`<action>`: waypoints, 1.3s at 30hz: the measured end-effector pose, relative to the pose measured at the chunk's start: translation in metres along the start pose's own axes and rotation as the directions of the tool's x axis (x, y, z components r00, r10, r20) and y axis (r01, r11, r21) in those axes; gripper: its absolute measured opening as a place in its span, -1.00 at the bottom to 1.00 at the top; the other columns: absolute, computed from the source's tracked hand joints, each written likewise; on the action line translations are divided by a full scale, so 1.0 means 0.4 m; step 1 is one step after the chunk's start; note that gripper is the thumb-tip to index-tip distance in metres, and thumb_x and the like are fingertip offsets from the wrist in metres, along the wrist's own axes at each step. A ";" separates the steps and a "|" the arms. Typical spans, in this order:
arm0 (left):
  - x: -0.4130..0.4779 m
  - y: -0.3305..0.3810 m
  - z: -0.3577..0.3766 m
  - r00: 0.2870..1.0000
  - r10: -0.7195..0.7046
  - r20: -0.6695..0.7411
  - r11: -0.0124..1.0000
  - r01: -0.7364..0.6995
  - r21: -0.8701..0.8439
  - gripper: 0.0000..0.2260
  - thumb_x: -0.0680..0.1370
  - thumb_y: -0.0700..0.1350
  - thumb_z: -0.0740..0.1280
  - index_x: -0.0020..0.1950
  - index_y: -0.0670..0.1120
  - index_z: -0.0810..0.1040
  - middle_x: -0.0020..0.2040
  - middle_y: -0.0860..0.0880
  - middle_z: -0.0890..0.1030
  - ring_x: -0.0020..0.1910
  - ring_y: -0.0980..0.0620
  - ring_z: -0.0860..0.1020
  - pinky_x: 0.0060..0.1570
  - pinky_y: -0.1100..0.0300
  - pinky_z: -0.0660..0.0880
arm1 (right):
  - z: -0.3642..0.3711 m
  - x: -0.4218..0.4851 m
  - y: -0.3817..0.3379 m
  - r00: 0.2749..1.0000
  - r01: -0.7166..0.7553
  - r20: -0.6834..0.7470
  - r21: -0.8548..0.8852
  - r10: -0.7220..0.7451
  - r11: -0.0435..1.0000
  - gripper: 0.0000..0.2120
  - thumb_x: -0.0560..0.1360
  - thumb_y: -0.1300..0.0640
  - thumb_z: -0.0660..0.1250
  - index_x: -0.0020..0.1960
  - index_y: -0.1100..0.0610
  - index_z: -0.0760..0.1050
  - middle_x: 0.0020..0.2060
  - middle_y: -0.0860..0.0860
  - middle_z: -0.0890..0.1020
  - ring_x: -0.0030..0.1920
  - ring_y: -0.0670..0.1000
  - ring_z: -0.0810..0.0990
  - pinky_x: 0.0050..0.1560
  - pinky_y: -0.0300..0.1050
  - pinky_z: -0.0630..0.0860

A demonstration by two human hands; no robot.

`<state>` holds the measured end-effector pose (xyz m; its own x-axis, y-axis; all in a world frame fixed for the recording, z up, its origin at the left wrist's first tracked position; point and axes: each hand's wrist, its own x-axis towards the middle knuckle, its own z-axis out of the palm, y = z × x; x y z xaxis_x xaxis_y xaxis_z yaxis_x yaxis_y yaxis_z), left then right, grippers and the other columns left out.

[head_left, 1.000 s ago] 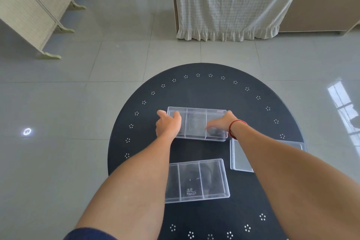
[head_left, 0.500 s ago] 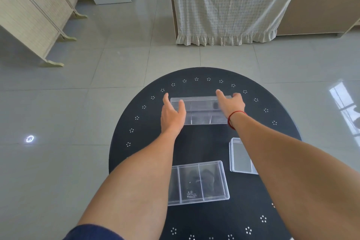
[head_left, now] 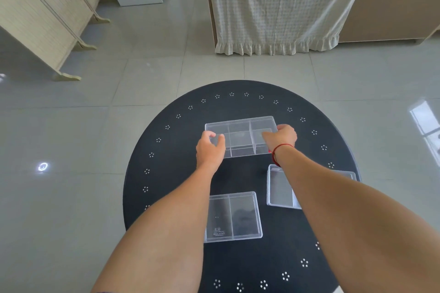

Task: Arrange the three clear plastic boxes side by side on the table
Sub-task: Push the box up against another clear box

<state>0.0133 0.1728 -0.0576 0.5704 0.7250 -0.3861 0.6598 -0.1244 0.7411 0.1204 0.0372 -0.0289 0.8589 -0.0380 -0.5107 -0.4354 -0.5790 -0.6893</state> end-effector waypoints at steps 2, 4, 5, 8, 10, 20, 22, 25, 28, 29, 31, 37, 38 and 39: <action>-0.004 -0.003 0.009 1.000 0.014 0.010 0.999 -0.014 0.030 -0.69 0.55 0.07 0.24 0.26 0.03 0.39 0.25 0.00 0.41 0.01 0.04 0.40 -0.02 0.12 0.35 | 0.005 0.003 0.014 1.000 0.015 0.004 0.006 -0.015 1.000 -0.87 0.39 0.30 0.32 -0.07 0.29 0.56 0.00 0.15 0.55 -0.21 0.15 0.51 -0.25 -0.11 0.50; -0.010 -0.002 0.017 0.999 -0.001 0.045 0.997 -0.002 0.079 -0.61 0.55 0.06 0.26 0.35 0.05 0.32 0.32 -0.03 0.36 0.04 0.00 0.43 -0.01 0.11 0.39 | 0.010 0.001 0.028 1.000 0.017 0.021 -0.019 -0.017 1.000 -0.90 0.40 0.30 0.32 -0.08 0.26 0.50 -0.02 0.12 0.51 -0.20 0.16 0.49 -0.17 -0.11 0.48; -0.012 -0.003 0.022 0.998 -0.016 0.060 0.993 0.009 0.120 -0.57 0.55 0.06 0.27 0.39 0.06 0.27 0.35 -0.05 0.33 0.11 -0.03 0.44 0.04 0.07 0.43 | 0.012 0.001 0.035 0.999 0.018 0.032 -0.043 -0.017 0.999 -0.91 0.41 0.29 0.31 -0.09 0.25 0.49 -0.05 0.13 0.51 -0.19 0.19 0.51 -0.15 -0.08 0.50; -0.012 -0.008 0.033 0.999 -0.019 0.028 0.950 0.009 0.311 -0.48 0.56 0.07 0.24 0.48 0.06 0.17 0.52 -0.16 0.12 0.47 -0.15 0.19 0.36 -0.09 0.31 | -0.001 0.009 0.045 0.998 0.044 0.050 -0.107 -0.039 0.993 -0.96 0.43 0.26 0.29 -0.19 0.23 0.45 -0.22 0.12 0.53 -0.30 0.14 0.52 -0.26 -0.09 0.51; -0.013 -0.005 0.033 0.995 0.098 -0.019 0.874 -0.077 0.481 -0.45 0.59 0.07 0.21 0.53 -0.03 0.13 0.58 -0.20 -0.03 0.56 -0.16 -0.03 0.48 -0.08 0.11 | -0.014 0.014 0.039 0.994 0.098 0.074 -0.188 -0.086 0.977 -0.89 0.46 0.23 0.28 -0.02 0.21 0.48 -0.07 0.14 0.54 -0.22 0.11 0.55 -0.18 -0.09 0.47; 0.016 -0.013 0.031 0.924 0.248 0.290 0.684 -0.379 0.624 -0.44 0.65 0.12 0.03 0.59 0.02 -0.06 0.60 -0.07 -0.14 0.58 -0.08 -0.16 0.51 0.00 -0.14 | 0.052 -0.019 0.052 0.863 0.502 0.373 -0.554 -0.341 0.664 -0.31 0.56 0.08 0.28 0.57 0.18 0.04 0.60 0.12 -0.04 0.60 0.16 -0.08 0.54 0.09 0.08; 0.031 -0.016 0.010 0.916 0.250 0.314 0.671 -0.397 0.626 -0.44 0.65 0.12 0.04 0.59 0.02 -0.07 0.60 -0.06 -0.15 0.57 -0.08 -0.17 0.51 0.00 -0.14 | 0.073 -0.027 0.046 0.871 0.490 0.364 -0.579 -0.331 0.652 -0.31 0.58 0.05 0.25 0.58 0.17 0.01 0.60 0.15 -0.08 0.60 0.17 -0.14 0.56 0.11 0.02; 0.056 -0.024 -0.031 0.908 0.233 0.348 0.670 -0.409 0.619 -0.43 0.65 0.12 0.04 0.59 0.03 -0.08 0.60 -0.05 -0.16 0.57 -0.07 -0.17 0.52 0.01 -0.13 | 0.114 -0.038 0.017 0.883 0.465 0.371 -0.598 -0.289 0.653 -0.29 0.57 0.08 0.25 0.59 0.20 -0.03 0.59 0.17 -0.11 0.60 0.17 -0.18 0.57 0.09 0.02; 0.084 -0.033 -0.073 0.906 0.224 0.358 0.666 -0.411 0.623 -0.43 0.65 0.13 0.04 0.59 0.04 -0.09 0.60 -0.06 -0.17 0.57 -0.08 -0.17 0.51 0.00 -0.12 | 0.167 -0.049 -0.018 0.897 0.434 0.368 -0.624 -0.245 0.650 -0.29 0.57 0.12 0.23 0.58 0.24 -0.06 0.59 0.19 -0.13 0.59 0.16 -0.23 0.58 0.07 0.00; 0.096 -0.036 -0.087 0.905 0.223 0.362 0.663 -0.413 0.625 -0.43 0.65 0.13 0.04 0.59 0.04 -0.09 0.60 -0.06 -0.17 0.57 -0.08 -0.18 0.52 0.00 -0.12 | 0.185 -0.053 -0.028 0.898 0.433 0.369 -0.640 -0.241 0.634 -0.29 0.58 0.12 0.22 0.58 0.26 -0.07 0.58 0.21 -0.14 0.59 0.17 -0.24 0.59 0.07 -0.02; 0.120 -0.046 -0.117 0.902 0.223 0.370 0.657 -0.420 0.626 -0.43 0.65 0.13 0.04 0.59 0.04 -0.10 0.60 -0.06 -0.17 0.57 -0.08 -0.18 0.52 0.00 -0.12 | 0.217 -0.059 -0.046 0.897 0.436 0.368 -0.660 -0.243 0.612 -0.30 0.58 0.13 0.20 0.58 0.27 -0.08 0.58 0.23 -0.14 0.59 0.19 -0.25 0.59 0.06 -0.06; 0.193 -0.079 -0.197 0.905 0.225 0.361 0.655 -0.415 0.632 -0.43 0.65 0.15 0.01 0.59 0.04 -0.12 0.60 -0.06 -0.18 0.57 -0.07 -0.19 0.51 0.00 -0.15 | 0.317 -0.081 -0.095 0.891 0.446 0.380 -0.629 -0.248 0.637 -0.30 0.59 0.17 0.18 0.60 0.15 -0.14 0.58 0.22 -0.18 0.58 0.21 -0.29 0.56 0.09 -0.02; 0.202 -0.086 -0.208 0.909 0.224 0.351 0.658 -0.407 0.634 -0.43 0.65 0.16 -0.01 0.59 0.04 -0.12 0.60 -0.06 -0.19 0.57 -0.07 -0.20 0.51 0.00 -0.17 | 0.335 -0.083 -0.102 0.888 0.452 0.385 -0.625 -0.253 0.636 -0.30 0.59 0.16 0.17 0.60 0.12 -0.14 0.58 0.23 -0.19 0.57 0.22 -0.29 0.56 0.10 -0.03; 0.210 -0.094 -0.218 0.913 0.224 0.341 0.659 -0.399 0.638 -0.44 0.65 0.16 -0.02 0.59 0.03 -0.13 0.60 -0.06 -0.19 0.57 -0.07 -0.21 0.51 0.00 -0.18 | 0.353 -0.084 -0.108 0.883 0.462 0.390 -0.624 -0.260 0.630 -0.32 0.60 0.13 0.16 0.60 0.10 -0.13 0.57 0.23 -0.19 0.57 0.23 -0.29 0.56 0.11 -0.05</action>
<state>-0.0063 0.2973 -0.0701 0.8351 0.4036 -0.3738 0.5189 -0.8035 0.2917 0.0722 0.1784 -0.0546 0.7666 0.4350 -0.4723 0.2901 -0.8909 -0.3496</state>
